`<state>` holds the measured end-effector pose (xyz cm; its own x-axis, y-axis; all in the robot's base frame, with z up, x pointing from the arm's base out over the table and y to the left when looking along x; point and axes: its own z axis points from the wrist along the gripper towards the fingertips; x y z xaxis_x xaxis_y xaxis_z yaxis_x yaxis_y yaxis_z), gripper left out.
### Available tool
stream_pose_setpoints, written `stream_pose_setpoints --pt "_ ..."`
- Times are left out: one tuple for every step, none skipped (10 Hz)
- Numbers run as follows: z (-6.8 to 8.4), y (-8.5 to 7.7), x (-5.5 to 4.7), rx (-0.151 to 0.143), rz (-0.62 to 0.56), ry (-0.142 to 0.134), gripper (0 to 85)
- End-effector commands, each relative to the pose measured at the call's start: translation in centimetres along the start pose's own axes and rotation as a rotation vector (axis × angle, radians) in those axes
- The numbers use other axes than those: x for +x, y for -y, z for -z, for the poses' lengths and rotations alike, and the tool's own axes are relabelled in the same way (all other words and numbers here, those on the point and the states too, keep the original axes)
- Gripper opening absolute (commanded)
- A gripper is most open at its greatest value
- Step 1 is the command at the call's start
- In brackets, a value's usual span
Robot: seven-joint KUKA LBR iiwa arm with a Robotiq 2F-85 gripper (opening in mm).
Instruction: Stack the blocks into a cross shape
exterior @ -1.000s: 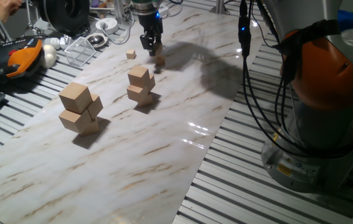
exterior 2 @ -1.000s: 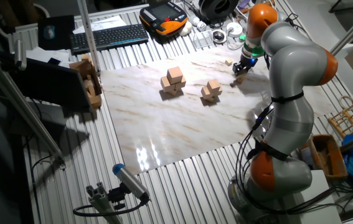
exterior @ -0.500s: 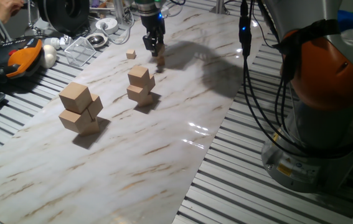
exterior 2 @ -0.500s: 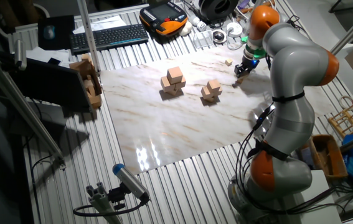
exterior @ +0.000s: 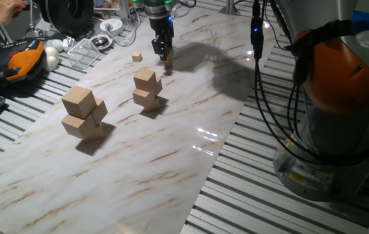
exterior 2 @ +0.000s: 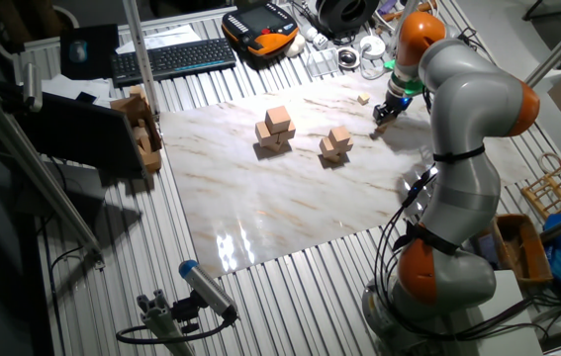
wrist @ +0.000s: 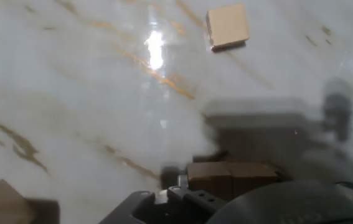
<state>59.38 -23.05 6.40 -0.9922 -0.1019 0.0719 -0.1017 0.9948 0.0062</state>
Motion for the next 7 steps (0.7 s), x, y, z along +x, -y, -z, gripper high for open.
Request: stream_pose_setpoints --pt "-0.11 -0.01 -0.01 -0.001 0.000 0.002 0.0" --pt "-0.25 -0.03 -0.01 -0.004 -0.002 0.004 0.0" --pt "-0.34 -0.04 -0.01 -0.005 -0.003 0.006 0.0" --pt "-0.38 -0.07 0.02 -0.005 -0.006 0.006 0.0" --pt "-0.43 -0.08 0.06 -0.007 -0.017 0.001 0.0" --pt "-0.49 -0.06 0.08 -0.012 -0.027 0.000 0.0" --pt "-0.56 -0.05 0.07 -0.017 -0.039 -0.004 0.0"
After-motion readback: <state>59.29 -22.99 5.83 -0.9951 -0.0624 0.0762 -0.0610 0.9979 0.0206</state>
